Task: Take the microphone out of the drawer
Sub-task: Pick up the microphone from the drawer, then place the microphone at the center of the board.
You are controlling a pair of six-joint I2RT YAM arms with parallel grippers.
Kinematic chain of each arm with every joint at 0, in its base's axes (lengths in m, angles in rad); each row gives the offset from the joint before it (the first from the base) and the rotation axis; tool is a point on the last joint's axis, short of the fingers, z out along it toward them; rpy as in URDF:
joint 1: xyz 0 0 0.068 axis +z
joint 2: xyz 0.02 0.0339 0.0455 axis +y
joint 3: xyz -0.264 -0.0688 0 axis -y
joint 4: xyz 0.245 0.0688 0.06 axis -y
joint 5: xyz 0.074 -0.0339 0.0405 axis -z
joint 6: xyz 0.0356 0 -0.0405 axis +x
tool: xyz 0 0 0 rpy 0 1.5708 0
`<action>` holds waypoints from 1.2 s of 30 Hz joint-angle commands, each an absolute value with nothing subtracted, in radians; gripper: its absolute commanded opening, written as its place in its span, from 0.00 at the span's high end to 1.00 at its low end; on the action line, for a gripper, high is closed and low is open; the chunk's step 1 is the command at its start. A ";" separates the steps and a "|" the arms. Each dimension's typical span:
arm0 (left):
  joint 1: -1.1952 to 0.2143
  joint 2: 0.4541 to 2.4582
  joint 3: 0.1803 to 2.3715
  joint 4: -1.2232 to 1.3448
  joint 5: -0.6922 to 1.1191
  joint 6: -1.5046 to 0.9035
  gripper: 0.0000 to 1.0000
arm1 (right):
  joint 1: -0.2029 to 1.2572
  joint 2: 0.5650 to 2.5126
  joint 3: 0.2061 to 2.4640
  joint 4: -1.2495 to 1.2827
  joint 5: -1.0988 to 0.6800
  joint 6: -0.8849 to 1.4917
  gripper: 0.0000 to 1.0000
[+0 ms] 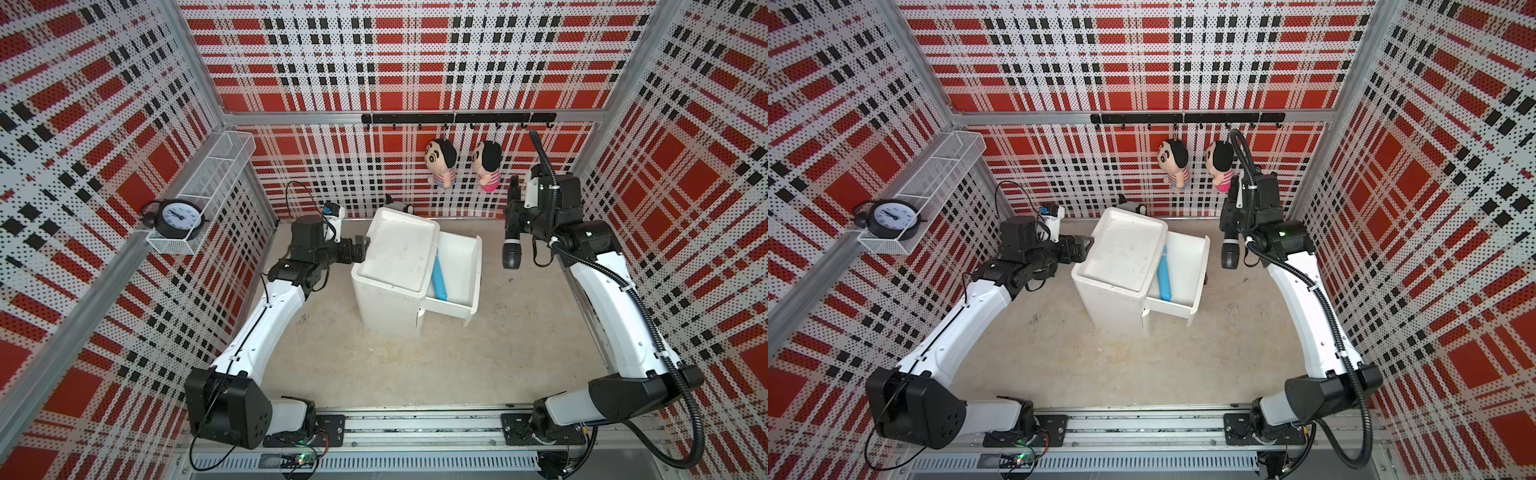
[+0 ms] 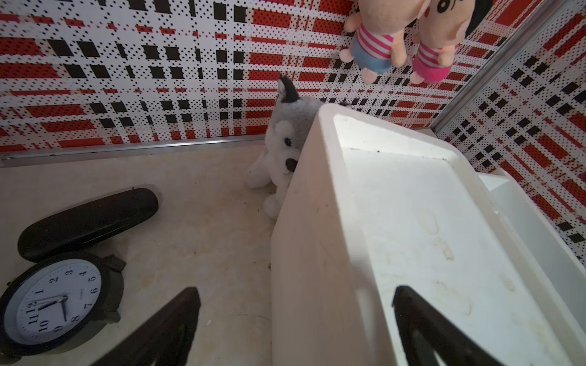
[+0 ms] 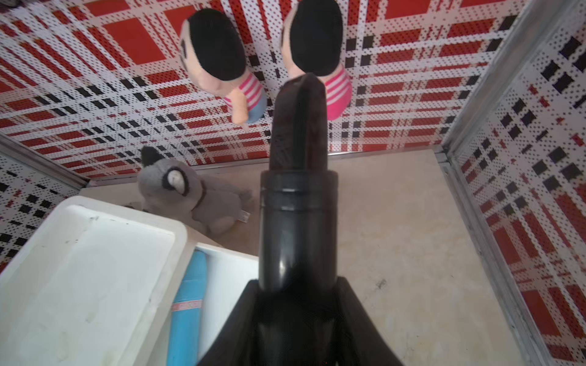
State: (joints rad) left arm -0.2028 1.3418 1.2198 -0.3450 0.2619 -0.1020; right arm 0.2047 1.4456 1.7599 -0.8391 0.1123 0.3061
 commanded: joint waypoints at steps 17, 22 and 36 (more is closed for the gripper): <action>-0.377 1.335 1.302 -0.382 0.165 -0.037 0.02 | -0.048 1.532 1.221 -0.557 -0.021 0.157 1.00; -0.392 1.325 1.290 -0.383 0.143 -0.027 0.02 | -0.049 1.641 1.170 -0.476 0.018 0.102 1.00; -0.403 1.315 1.265 -0.381 0.134 -0.016 0.02 | -0.081 1.865 1.175 -0.386 0.036 -0.011 0.98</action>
State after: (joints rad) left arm -0.3962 1.3411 1.2781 -0.3832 0.1482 -0.0326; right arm -0.0750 1.8435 1.1534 -0.4202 0.0196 0.0303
